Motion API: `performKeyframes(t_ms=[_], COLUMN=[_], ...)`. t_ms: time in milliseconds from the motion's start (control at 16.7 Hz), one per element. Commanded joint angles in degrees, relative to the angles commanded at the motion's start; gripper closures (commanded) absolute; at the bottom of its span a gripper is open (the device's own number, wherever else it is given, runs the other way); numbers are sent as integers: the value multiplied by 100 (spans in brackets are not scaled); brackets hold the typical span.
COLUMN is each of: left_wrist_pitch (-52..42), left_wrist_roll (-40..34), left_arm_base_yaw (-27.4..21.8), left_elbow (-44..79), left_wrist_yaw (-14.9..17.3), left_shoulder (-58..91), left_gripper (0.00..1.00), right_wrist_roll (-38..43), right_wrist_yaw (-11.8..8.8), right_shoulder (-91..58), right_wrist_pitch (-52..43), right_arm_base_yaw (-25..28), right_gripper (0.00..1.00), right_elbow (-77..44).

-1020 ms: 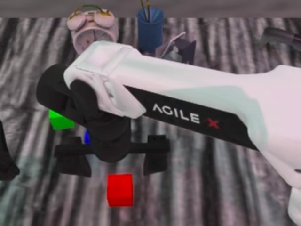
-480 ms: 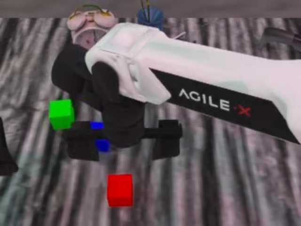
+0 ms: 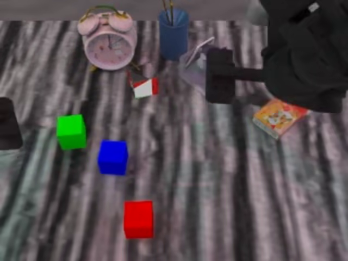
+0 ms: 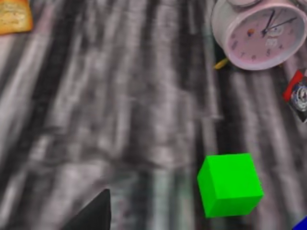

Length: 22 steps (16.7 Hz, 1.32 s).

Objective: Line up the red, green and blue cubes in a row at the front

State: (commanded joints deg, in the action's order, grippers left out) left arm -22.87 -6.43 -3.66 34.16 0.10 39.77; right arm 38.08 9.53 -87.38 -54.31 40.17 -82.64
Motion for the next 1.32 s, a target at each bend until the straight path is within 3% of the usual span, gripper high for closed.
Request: performKeyframes(t_ms=[360,720,1080,1320], left_wrist_pitch=[-1885,-3481,-4371,-4486], left_wrist_roll=[-462,-885,-1149,-1184], left_arm_base_yaw=[-286,-542,-690,-710], left_elbow=[2600,4891,6328,6524], left_wrist_yaw=[-22,-21,0,4], left_shoulder=[3528,6333,7974,8191], left_gripper=[0,0,0,0], right_wrist_roll=[-1657,-2993,-3729,-3808], right_wrist_yaw=[24,-372,-870,-954], right_shoulder=[3923,6887,8499,8738], right_wrist_pitch=[1955,3843,5239,5431], right_arm_base_yaw=[-1682,-3060,-3864,-3959], right_gripper=[0,0,0,0], right_elbow=[3523,6482,8083,8264])
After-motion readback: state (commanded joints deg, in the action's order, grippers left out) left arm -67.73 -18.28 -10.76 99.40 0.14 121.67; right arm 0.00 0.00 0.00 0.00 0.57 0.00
